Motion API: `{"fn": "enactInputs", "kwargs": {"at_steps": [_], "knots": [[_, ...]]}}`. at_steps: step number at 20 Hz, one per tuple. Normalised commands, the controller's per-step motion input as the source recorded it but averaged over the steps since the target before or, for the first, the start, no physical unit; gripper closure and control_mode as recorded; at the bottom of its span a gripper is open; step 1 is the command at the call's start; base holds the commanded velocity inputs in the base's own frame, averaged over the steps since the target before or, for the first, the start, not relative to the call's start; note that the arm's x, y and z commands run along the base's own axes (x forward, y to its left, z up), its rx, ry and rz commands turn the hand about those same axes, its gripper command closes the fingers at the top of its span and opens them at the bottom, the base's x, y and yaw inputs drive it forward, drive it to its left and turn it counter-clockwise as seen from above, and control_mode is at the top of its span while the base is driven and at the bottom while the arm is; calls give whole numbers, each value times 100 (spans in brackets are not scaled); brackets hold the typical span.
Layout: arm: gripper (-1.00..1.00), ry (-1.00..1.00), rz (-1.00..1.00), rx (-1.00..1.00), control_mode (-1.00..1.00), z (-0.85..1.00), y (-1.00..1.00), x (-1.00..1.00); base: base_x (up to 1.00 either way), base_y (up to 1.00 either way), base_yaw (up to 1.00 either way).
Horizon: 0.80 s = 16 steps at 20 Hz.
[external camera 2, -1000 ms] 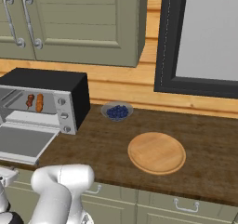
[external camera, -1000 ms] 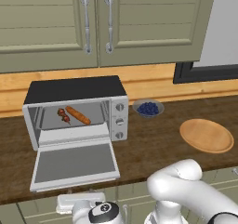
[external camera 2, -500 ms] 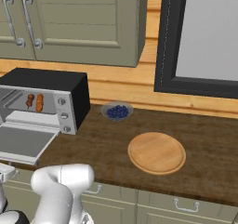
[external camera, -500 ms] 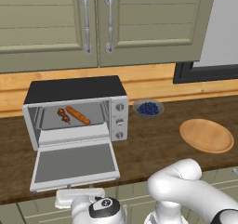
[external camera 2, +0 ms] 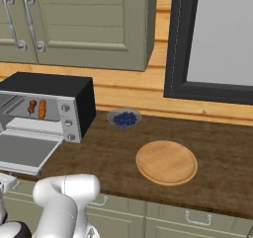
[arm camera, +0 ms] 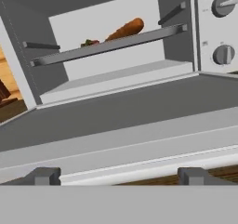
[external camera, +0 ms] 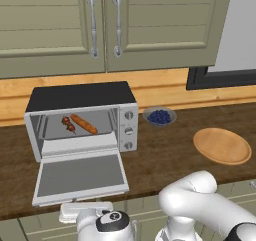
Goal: Pick up the kebab skewer and baguette bread, and place them inside the toaster oven. Close the toaster oven door and start by setting the timer.
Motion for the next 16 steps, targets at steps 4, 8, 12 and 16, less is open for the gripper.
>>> {"fn": "enactInputs", "kwargs": {"at_steps": [4, 8, 12, 16], "knots": [[-100, 8, 0, 0, -100, -14, 0, -3, 0, 0, 0], [-100, 7, 0, 0, -100, -23, 0, -3, 0, 0, 0], [-100, 4, 0, 0, -100, -3, 0, 3, 0, 0, 0], [-100, 0, 0, 0, -100, 2, 0, 27, 0, 0, 0]]}}
